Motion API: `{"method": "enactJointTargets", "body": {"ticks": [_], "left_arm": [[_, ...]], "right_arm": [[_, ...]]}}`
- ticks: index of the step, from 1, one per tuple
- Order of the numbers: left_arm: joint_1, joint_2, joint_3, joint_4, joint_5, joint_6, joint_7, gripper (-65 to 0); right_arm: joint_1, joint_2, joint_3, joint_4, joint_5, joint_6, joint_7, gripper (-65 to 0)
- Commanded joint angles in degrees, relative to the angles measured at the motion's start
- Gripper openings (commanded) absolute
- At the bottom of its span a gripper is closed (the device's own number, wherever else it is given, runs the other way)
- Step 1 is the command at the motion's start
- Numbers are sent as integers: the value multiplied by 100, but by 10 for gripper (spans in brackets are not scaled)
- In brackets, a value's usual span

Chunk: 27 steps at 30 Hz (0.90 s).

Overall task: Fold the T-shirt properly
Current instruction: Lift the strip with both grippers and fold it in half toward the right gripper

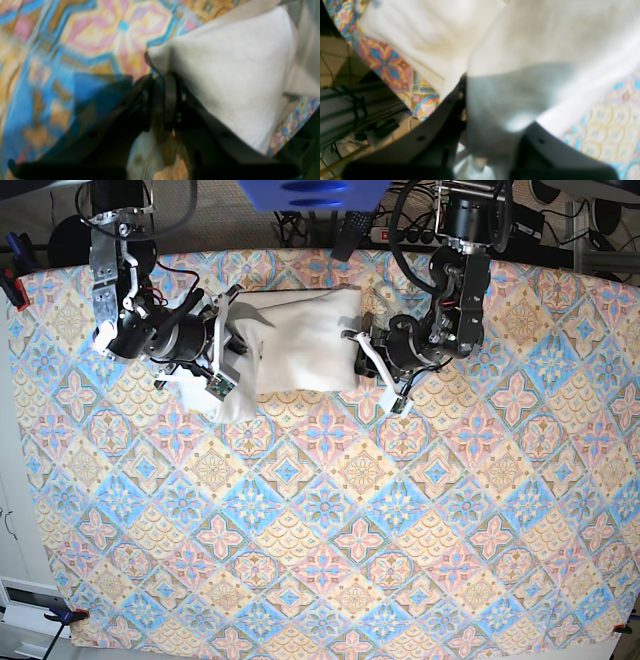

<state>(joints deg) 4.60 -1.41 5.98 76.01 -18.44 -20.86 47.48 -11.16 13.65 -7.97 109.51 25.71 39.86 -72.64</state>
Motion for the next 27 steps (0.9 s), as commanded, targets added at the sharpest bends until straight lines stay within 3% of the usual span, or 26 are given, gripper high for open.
{"method": "enactJointTargets", "body": {"ticks": [1, 6, 12, 20, 23, 27], "left_arm": [[10, 66, 101, -177, 230, 165, 205, -578], [-60, 137, 145, -282, 222, 517, 30, -578], [-16, -4, 119, -282, 222, 526, 30, -578], [45, -57, 110, -282, 213, 526, 12, -578], [63, -57, 110, -273, 213, 526, 12, -578], [72, -66, 110, -273, 213, 526, 12, -578]], "right_arm": [[144, 37, -52, 121, 97, 14, 156, -645], [320, -156, -175, 112, 97, 14, 156, -645], [355, -314, -227, 112, 97, 14, 156, -644], [777, -323, -1186, -195, -202, 14, 174, -640], [865, -323, -1573, -424, -651, 14, 332, -590], [892, -323, -2012, -468, -756, 14, 376, -462]]}}
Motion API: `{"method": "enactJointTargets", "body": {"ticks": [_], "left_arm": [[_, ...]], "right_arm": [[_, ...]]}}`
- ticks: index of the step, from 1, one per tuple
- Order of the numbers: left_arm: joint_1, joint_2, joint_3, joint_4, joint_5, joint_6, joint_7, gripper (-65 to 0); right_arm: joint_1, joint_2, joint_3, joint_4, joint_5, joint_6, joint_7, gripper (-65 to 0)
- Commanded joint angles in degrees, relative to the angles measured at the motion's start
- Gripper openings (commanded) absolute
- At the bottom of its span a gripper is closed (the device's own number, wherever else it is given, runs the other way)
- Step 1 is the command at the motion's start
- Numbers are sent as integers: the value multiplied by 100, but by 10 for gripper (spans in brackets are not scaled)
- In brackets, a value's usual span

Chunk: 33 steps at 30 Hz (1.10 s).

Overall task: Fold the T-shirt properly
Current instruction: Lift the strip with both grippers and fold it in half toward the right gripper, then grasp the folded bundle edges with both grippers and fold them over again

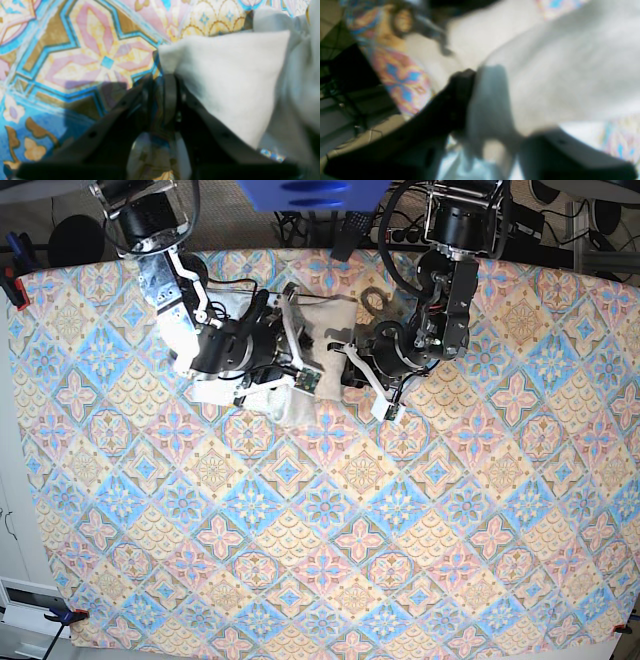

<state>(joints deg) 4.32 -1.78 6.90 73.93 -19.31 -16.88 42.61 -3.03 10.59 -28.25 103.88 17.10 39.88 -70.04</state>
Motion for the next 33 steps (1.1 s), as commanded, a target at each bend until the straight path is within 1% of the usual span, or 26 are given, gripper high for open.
{"method": "enactJointTargets", "body": {"ticks": [1, 3, 5, 9, 14, 18, 21, 23, 26, 28, 30, 31, 33], "left_arm": [[100, -28, 9, -66, 300, 128, 499, -578], [91, -46, 9, -22, 300, 128, 499, -578], [109, -134, 9, 198, 300, 128, 508, -578], [197, -178, -8, 611, 300, 128, 517, -578], [294, -178, -545, 734, 300, 128, 526, -578], [373, -187, -659, 787, 300, 128, 526, -578], [540, -380, -712, 1068, 300, 128, 526, -578], [733, -415, -747, 1508, 300, 119, 526, -578], [1164, -600, -923, 2378, 300, 119, 526, -578], [1401, -697, -940, 2888, 248, 110, 526, -578], [1656, -793, -905, 3433, -43, 110, 561, -578], [1744, -820, -896, 3715, -245, 110, 693, -578], [1814, -802, -896, 4110, -676, 110, 1080, -578]], "right_arm": [[79, -8, -54, 105, 105, 12, 116, -429], [79, 18, -168, 122, 105, 12, 125, -384], [79, 27, -248, 193, 105, 12, 125, -365], [61, 36, -248, 544, 114, 12, 134, -364], [52, 36, -239, 764, 114, 12, 134, -363], [43, 36, -195, 773, 149, 12, 143, -365], [70, 36, 333, 764, 474, 12, 327, -365], [79, 36, 887, 711, 712, 12, 468, -365], [70, 27, 1590, 544, 773, 12, 635, -365], [79, 27, 1827, 263, 764, 12, 723, -366], [87, 27, 1933, -106, 764, 12, 890, -372], [114, 27, 1941, -300, 756, 12, 1004, -392], [360, 36, 1941, -625, 615, 12, 1206, -461]]}}
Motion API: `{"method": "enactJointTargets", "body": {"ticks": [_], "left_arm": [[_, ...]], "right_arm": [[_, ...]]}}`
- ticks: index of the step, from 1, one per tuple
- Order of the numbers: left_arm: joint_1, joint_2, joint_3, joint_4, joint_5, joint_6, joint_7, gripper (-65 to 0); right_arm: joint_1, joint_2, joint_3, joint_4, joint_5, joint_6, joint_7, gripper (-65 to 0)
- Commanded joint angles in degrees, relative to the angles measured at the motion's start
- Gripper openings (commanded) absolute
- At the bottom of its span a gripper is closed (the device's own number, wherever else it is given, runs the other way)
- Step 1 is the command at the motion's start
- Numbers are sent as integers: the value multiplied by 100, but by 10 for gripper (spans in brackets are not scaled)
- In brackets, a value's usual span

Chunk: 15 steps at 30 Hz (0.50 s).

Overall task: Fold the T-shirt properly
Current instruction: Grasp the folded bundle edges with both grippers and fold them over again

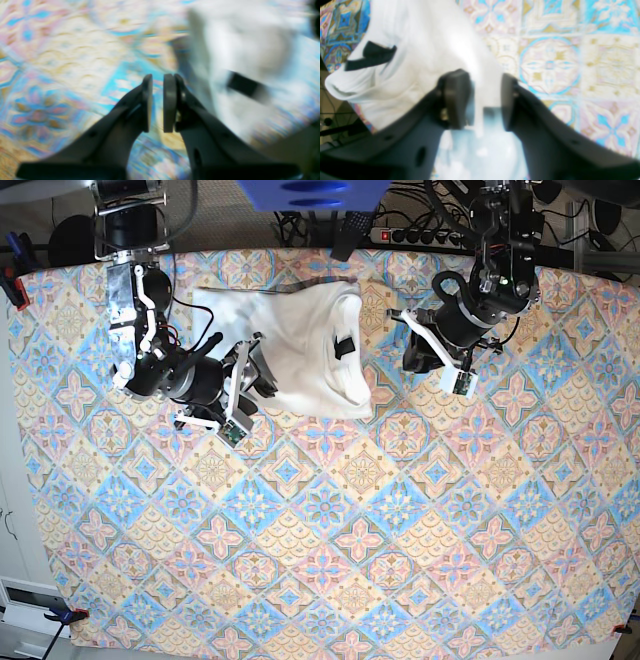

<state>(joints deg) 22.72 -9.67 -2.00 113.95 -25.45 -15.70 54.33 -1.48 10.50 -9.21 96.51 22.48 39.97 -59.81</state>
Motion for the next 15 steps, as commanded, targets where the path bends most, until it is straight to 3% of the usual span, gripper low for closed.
{"method": "enactJointTargets", "body": {"ticks": [1, 5, 8, 11, 15], "left_arm": [[-26, -4, -7, 179, -246, -8, 49, -578], [27, 84, 2, 231, -1028, -8, 348, -578], [176, 163, 81, 240, -1266, -16, 356, -578], [176, 163, 574, 205, -1134, -16, 330, -578], [-96, 339, 1180, -182, -395, -16, 321, -578]], "right_arm": [[310, 27, 38, -11, -46, 3, 236, -497], [785, 18, 38, -583, -837, 3, 289, -630], [1049, 9, 38, -908, -1347, 3, 306, -641], [1251, -26, -15, -1286, -1549, 3, 430, -639], [1427, -281, -323, -2042, -1778, 3, 737, -639]]}}
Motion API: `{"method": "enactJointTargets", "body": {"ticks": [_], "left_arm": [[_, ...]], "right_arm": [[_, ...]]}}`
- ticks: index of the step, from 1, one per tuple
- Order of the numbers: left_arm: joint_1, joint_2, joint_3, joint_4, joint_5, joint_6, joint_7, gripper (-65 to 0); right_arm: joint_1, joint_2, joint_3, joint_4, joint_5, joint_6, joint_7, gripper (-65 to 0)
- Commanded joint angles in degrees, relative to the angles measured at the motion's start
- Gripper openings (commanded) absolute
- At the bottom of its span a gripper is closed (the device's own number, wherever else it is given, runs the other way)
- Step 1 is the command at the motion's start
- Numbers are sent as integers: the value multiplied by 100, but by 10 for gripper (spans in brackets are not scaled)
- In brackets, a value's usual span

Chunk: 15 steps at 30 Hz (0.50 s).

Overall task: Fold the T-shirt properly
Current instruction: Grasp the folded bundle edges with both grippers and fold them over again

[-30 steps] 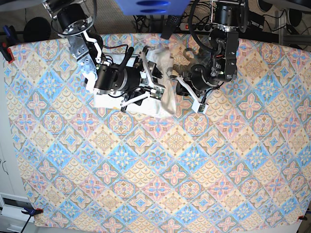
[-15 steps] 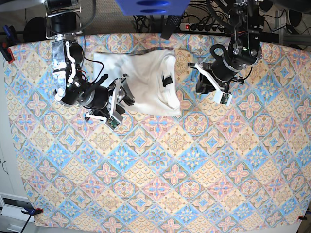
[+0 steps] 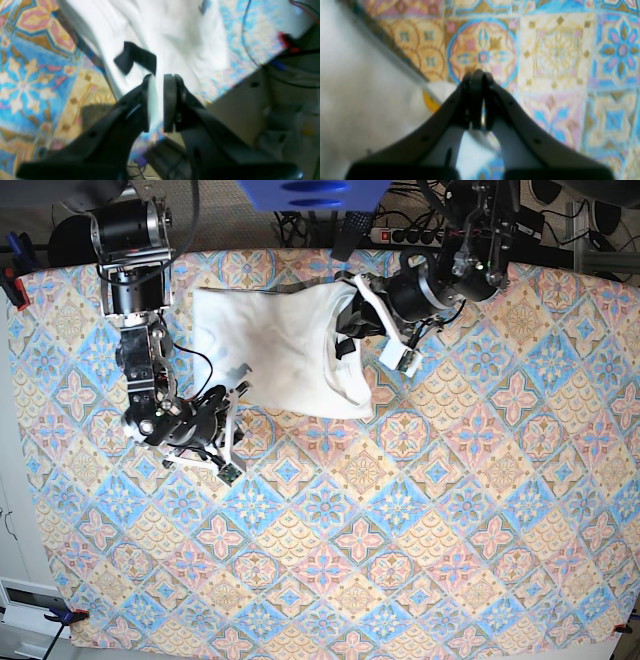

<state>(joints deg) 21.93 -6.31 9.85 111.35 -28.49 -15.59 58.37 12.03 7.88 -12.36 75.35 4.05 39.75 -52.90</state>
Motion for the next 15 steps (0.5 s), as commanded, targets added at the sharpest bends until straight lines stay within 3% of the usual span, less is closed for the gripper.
{"method": "enactJointTargets", "body": {"ticks": [1, 6, 11, 15], "left_arm": [[-123, 37, 145, -124, 137, -27, -83, -578], [-554, 143, 655, -924, 937, -27, -400, -578], [-958, 134, 1033, -1566, 1596, -19, -540, -578], [-1292, 125, 1147, -2014, 1957, -19, -725, -578]], "right_arm": [[120, -54, -131, -137, -23, 25, 143, -639], [287, -54, -623, -744, -225, 25, 574, -639], [269, 16, -852, -999, -234, 25, 592, -639], [269, 474, -896, -946, -243, 25, 583, -639]]}}
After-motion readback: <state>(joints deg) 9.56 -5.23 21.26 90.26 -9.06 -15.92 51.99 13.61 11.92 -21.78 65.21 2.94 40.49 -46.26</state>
